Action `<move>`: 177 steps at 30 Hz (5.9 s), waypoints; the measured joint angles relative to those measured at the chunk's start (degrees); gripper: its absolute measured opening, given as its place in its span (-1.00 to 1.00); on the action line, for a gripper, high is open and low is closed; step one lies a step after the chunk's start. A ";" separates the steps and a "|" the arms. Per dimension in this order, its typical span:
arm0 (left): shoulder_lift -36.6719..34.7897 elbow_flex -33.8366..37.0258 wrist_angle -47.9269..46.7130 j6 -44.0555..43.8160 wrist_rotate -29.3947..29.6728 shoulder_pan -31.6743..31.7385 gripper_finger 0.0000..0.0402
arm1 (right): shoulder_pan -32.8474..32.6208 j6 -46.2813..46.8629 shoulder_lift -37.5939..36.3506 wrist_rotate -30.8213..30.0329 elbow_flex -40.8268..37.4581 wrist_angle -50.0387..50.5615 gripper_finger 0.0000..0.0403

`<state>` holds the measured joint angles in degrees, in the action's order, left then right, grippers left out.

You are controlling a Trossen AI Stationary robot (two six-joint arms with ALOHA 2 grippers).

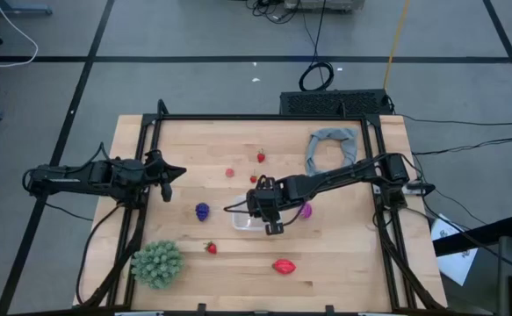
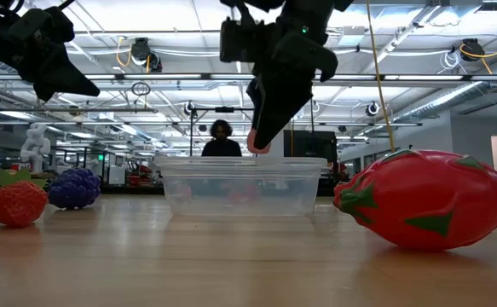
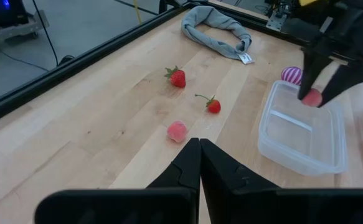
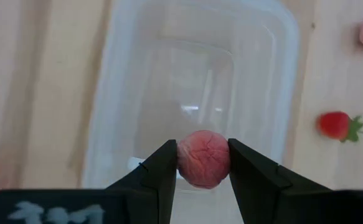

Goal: Pick and placing Produce into tupperware
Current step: Put the right peach into the bin, then put the peach into the bin

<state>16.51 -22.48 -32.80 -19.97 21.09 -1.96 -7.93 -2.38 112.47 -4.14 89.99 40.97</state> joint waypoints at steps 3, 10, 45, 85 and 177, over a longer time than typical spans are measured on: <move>0.00 0.00 0.00 0.15 0.02 0.00 -0.95 | 0.80 0.03 -0.01 1.72 -1.58 -0.72 -0.39; 0.00 0.00 -0.01 0.22 0.02 0.00 -0.95 | 1.24 0.06 -0.01 3.36 -2.28 -1.54 -0.39; 0.00 0.00 -0.02 0.21 0.01 -0.01 -0.95 | 1.20 1.48 -0.01 5.78 -5.88 -2.90 -0.39; -0.02 0.00 -0.04 0.72 0.02 -0.01 -0.95 | 2.62 -14.28 -0.75 -6.01 0.75 -1.84 -0.13; 78.14 -31.19 6.58 -0.22 -24.24 22.50 0.18 | 18.08 -19.75 -33.27 -17.05 -2.72 7.03 -0.12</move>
<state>94.65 -53.67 -26.22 -20.18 -3.16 20.54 10.15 -22.13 79.20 -21.19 87.26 48.01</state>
